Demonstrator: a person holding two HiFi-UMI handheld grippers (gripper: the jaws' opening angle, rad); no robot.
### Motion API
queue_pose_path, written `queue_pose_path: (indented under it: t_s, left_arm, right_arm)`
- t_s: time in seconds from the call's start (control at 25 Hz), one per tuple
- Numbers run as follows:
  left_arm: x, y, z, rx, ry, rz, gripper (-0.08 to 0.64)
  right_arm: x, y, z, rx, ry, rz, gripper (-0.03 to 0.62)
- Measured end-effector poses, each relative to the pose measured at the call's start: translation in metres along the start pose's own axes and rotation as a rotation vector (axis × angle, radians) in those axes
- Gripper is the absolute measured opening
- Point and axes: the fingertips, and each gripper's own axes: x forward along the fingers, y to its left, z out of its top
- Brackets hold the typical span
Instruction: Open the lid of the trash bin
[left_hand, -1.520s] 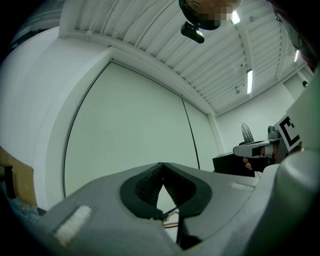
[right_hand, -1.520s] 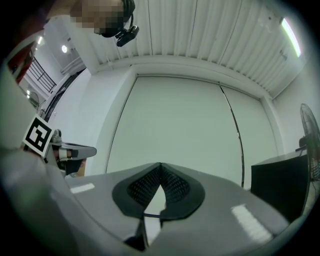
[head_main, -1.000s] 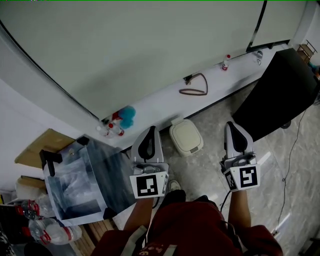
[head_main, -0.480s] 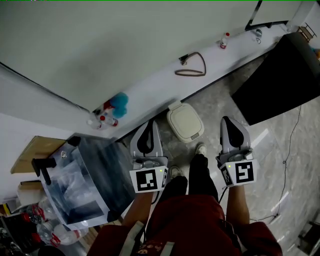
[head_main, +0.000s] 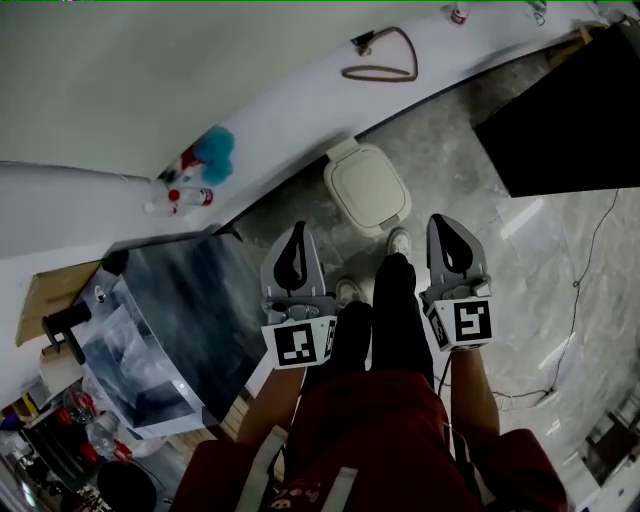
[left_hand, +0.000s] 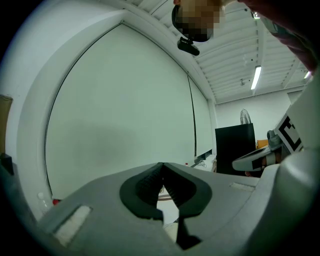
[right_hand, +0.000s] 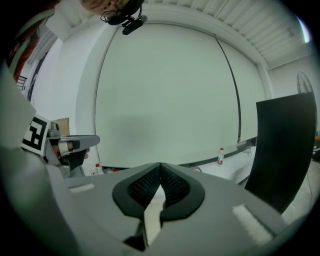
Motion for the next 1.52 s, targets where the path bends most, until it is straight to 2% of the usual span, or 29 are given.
queue_pose_path:
  t_s: [0.2, 0.32, 0.56, 0.92, 1.2, 1.36, 1.52]
  left_arm:
    - [0.008, -0.019, -0.059, -0.011, 0.071, -0.024, 0.006]
    - [0.006, -0.029, -0.099, -0.024, 0.139, -0.039, 0.006]
    - [0.010, -0.037, -0.163, -0.024, 0.210, -0.052, 0.006]
    - [0.013, -0.044, -0.257, -0.029, 0.326, -0.061, 0.006]
    - [0.014, -0.049, -0.305, -0.038, 0.393, -0.072, 0.006]
    - [0.016, -0.049, -0.319, -0.039, 0.409, -0.081, 0.006]
    - [0.017, -0.043, -0.327, -0.034, 0.420, -0.080, 0.006]
  right_arm:
    - [0.016, 0.001, -0.065, 0.061, 0.113, 0.036, 0.000]
    - [0.024, 0.004, -0.109, 0.057, 0.164, 0.065, 0.000]
    - [0.044, 0.005, -0.186, 0.070, 0.246, 0.099, 0.000]
    - [0.064, 0.017, -0.296, 0.047, 0.414, 0.183, 0.000]
    - [0.080, 0.025, -0.358, -0.003, 0.526, 0.264, 0.001]
    - [0.084, 0.028, -0.383, -0.012, 0.579, 0.297, 0.054]
    - [0.087, 0.037, -0.408, -0.053, 0.652, 0.366, 0.152]
